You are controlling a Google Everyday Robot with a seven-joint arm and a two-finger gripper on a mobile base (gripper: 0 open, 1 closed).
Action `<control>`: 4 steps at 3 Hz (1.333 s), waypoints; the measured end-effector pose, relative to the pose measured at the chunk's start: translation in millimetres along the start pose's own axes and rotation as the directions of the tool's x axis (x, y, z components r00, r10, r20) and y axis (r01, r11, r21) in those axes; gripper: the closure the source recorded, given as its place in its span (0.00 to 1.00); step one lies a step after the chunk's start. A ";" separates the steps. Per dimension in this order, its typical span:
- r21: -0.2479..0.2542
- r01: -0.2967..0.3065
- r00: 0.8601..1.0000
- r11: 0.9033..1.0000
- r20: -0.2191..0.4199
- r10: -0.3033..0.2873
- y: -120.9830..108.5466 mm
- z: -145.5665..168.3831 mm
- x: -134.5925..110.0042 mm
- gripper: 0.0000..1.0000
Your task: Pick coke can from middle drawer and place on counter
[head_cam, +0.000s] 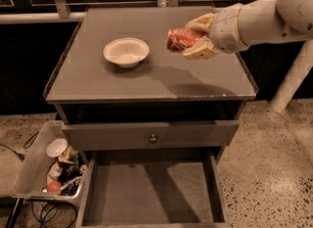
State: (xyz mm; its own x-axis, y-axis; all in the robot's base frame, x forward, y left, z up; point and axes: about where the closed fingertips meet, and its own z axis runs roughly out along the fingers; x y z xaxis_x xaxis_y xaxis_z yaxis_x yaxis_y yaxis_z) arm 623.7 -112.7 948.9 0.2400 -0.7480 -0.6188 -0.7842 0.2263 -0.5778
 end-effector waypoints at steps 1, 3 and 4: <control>0.047 -0.145 0.989 0.988 0.013 0.144 -15.7 12.8 19.4 1.00; 0.040 -0.308 0.951 0.951 -0.012 0.309 3.8 34.7 36.9 1.00; 0.027 -0.347 0.937 0.937 -0.024 0.348 9.4 50.6 40.1 1.00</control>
Offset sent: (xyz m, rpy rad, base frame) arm 0.0209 -0.0133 -0.0560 0.1947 0.2070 -0.2553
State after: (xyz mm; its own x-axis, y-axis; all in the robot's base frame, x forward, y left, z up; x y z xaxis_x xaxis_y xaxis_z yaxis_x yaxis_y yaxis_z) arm 654.8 -109.0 891.7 -0.0612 -0.6373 -0.7681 -0.8028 0.4887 -0.3416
